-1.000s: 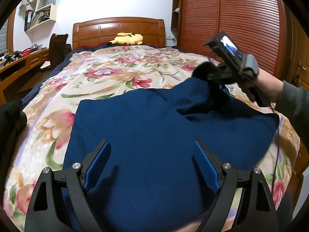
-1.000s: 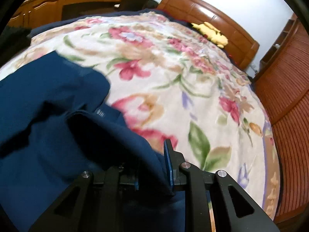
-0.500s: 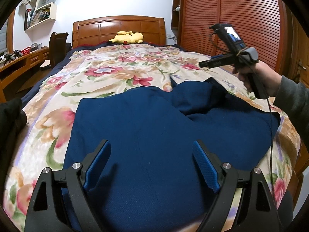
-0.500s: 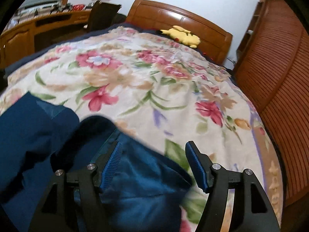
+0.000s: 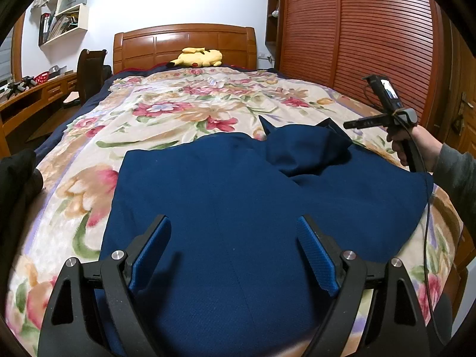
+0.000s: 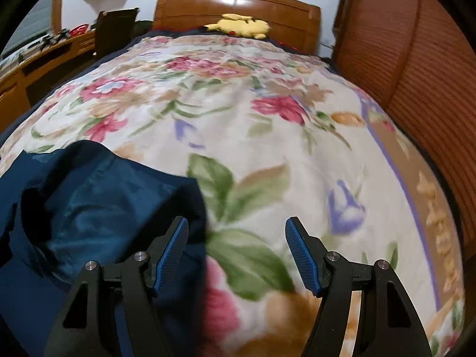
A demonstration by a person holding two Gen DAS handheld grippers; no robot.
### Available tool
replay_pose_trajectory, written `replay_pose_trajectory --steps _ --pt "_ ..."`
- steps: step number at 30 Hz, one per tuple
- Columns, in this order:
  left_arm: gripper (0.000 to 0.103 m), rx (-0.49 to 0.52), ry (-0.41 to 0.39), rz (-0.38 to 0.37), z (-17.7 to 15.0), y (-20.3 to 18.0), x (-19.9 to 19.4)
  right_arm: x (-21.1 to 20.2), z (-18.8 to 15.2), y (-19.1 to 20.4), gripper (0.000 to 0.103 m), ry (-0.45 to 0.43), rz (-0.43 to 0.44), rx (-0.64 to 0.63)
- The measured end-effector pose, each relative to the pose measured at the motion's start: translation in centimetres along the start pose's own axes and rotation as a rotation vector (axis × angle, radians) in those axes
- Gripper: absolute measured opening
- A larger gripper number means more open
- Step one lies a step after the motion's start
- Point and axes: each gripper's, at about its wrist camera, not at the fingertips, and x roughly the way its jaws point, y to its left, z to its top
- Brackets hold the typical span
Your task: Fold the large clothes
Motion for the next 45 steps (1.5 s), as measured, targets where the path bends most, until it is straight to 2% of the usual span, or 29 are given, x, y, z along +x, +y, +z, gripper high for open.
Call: replay_pose_trajectory --steps 8,12,13,15,17,20,22,24,25,26,28,30,31,32,33,35,37,41,45 --pt "0.087 0.008 0.014 0.008 -0.1 -0.3 0.6 4.3 0.9 1.7 0.070 0.110 0.238 -0.029" --pt "0.087 0.009 0.023 0.013 -0.3 -0.3 0.8 6.6 1.5 1.4 0.069 0.137 0.264 0.002" --pt "0.087 0.007 0.024 0.012 -0.3 -0.3 0.8 6.9 1.6 1.3 0.063 0.133 0.278 0.010" --pt "0.087 0.003 0.027 0.009 -0.4 -0.2 0.9 6.3 1.4 1.6 0.027 0.118 0.287 -0.006" --pt "0.087 0.001 0.029 0.007 -0.3 -0.2 1.0 5.5 1.4 2.0 0.004 0.079 0.269 -0.053" --pt "0.087 0.005 0.037 0.010 -0.3 -0.2 1.2 2.5 1.9 1.9 0.003 -0.048 0.280 -0.053" --pt "0.087 0.005 0.045 0.015 -0.4 -0.2 1.3 0.7 2.2 0.5 0.003 -0.121 0.238 -0.010" --pt "0.087 0.003 0.051 0.020 -0.4 -0.1 1.4 0.0 2.2 -1.1 0.002 -0.124 0.136 0.043" --pt "0.087 0.000 0.053 0.023 -0.5 -0.1 1.5 0.6 2.0 -2.0 0.002 -0.080 0.050 0.079" --pt "0.087 -0.005 0.053 0.020 -0.5 0.0 1.5 1.5 1.7 -2.8 0.002 -0.024 0.001 0.107" --pt "0.087 -0.015 0.052 0.014 -0.5 0.2 1.5 3.2 0.9 -3.0 0.003 0.061 0.002 0.088" --pt "0.087 -0.019 0.055 0.014 -0.5 0.3 1.5 3.9 0.2 -2.6 0.005 0.101 -0.003 0.060" --pt "0.087 -0.019 0.055 0.014 -0.5 0.4 1.5 3.8 0.1 -2.5 0.010 0.102 -0.020 0.055" --pt "0.087 -0.018 0.054 0.013 -0.6 0.4 1.4 3.4 0.1 -2.3 0.021 0.087 -0.029 0.053" --pt "0.087 -0.018 0.054 0.013 -0.6 0.4 1.4 2.8 0.3 -2.2 0.039 0.065 -0.039 0.052" --pt "0.087 -0.019 0.050 0.011 -0.5 0.5 1.4 1.5 0.9 -1.6 0.061 0.008 -0.062 0.035" --pt "0.087 -0.019 0.043 0.009 -0.5 0.6 1.2 0.1 1.4 -0.4 0.062 -0.032 -0.021 0.012" --pt "0.087 -0.021 0.021 0.016 -0.4 0.6 0.7 -1.3 3.0 3.9 0.062 -0.050 0.041 -0.091" --pt "0.087 -0.035 -0.003 0.031 -0.3 1.2 0.1 -2.6 4.2 9.3 0.062 -0.064 0.171 -0.178"
